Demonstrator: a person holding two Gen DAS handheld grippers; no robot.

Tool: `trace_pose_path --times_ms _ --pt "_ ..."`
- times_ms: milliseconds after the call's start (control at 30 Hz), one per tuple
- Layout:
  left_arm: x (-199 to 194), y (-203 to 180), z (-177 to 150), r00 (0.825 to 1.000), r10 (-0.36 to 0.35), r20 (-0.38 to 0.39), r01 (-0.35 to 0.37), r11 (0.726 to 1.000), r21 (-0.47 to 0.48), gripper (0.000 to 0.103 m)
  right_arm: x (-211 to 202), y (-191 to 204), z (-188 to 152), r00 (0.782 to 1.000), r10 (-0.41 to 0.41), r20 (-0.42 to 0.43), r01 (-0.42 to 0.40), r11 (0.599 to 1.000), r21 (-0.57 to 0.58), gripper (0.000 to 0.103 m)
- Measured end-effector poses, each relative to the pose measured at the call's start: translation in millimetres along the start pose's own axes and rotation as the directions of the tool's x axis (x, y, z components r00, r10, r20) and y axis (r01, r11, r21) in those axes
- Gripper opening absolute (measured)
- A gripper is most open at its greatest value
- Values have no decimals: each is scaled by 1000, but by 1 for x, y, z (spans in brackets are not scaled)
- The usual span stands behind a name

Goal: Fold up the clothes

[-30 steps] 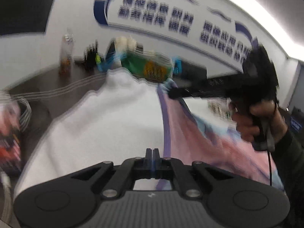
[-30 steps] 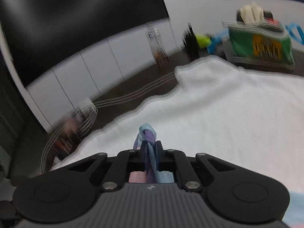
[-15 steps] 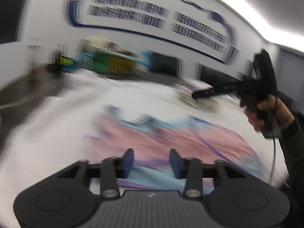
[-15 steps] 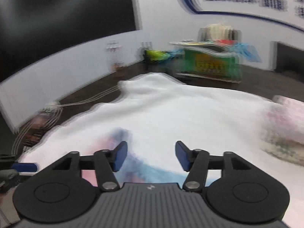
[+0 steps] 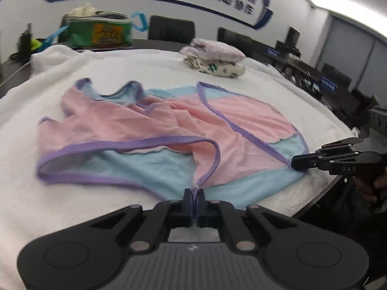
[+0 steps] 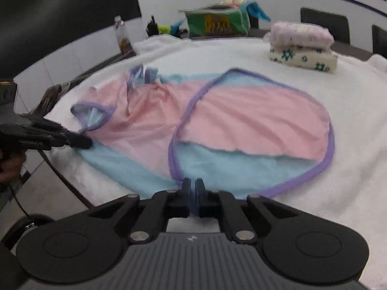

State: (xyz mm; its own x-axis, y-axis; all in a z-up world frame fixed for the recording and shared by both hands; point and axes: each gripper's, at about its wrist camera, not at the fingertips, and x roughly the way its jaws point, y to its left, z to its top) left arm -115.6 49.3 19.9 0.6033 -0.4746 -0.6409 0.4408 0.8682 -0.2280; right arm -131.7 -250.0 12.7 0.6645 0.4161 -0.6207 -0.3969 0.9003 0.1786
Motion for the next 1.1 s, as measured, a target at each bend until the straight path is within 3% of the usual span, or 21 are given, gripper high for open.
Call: trace_pose_path --times_ms 33,67,100,133,167,267,433,500,533,567,633,700,733,800,833,867,900,933,967,1100 --pt "-9 3 5 1000 2 21 -2 1000 -3 15 -3 -4 3 1000 4 13 -4 1000 1 5" --pt "-17 5 9 999 3 42 -3 1000 -5 33 -5 -7 7 1000 9 27 -9 1000 2 10" --pt "-23 8 23 997 23 72 -23 1000 -2 41 -7 -11 11 999 12 39 -12 1000 2 15" --pt "-26 11 40 992 51 115 -52 999 10 49 7 -19 24 999 3 33 -2 1000 -25 32" --pt "-15 12 57 991 72 114 -78 996 45 49 21 -28 38 1000 -7 27 9 999 -52 45" --pt "17 15 111 984 136 115 -153 976 154 49 64 -54 79 999 -38 10 39 990 -133 46" --pt "108 21 158 984 171 -58 -154 963 220 48 137 -91 139 993 -105 -44 90 961 -262 45" --pt "131 26 161 972 215 -90 -191 955 226 46 160 -97 147 990 -108 -89 80 959 -271 37" --pt "136 29 161 967 234 -97 -209 954 216 38 166 -100 149 991 -85 -102 57 964 -259 19" --pt "140 32 162 966 241 -91 -219 954 203 21 166 -104 149 992 -30 -123 3 976 -218 1" --pt "135 38 166 963 266 -37 -257 955 148 20 158 -102 148 993 -87 -85 63 964 -258 1" --pt "125 33 168 952 306 24 -306 942 137 20 149 -103 146 969 -245 -13 234 941 -244 1" --pt "119 20 166 957 289 39 -291 945 149 25 146 -115 150 954 -299 -23 291 942 -170 1" --pt "107 -6 161 965 252 67 -260 949 176 34 141 -131 147 952 -302 -47 294 948 -121 2" --pt "102 -23 155 976 204 72 -214 956 200 38 141 -132 143 955 -292 -52 283 950 -135 8" --pt "97 -43 144 989 132 73 -146 960 240 45 140 -130 141 952 -302 -58 290 944 -157 23" --pt "91 -66 130 997 54 64 -71 952 298 48 139 -129 140 948 -312 -64 297 938 -179 34" --pt "86 -83 113 998 18 67 -40 939 342 50 132 -128 140 942 -332 -48 318 930 -184 47" --pt "82 -100 95 997 -16 70 -12 923 385 50 124 -127 139 937 -349 -32 337 922 -189 48" --pt "73 -151 39 990 -130 57 84 858 507 50 81 -146 119 970 -234 -72 229 970 -78 48"
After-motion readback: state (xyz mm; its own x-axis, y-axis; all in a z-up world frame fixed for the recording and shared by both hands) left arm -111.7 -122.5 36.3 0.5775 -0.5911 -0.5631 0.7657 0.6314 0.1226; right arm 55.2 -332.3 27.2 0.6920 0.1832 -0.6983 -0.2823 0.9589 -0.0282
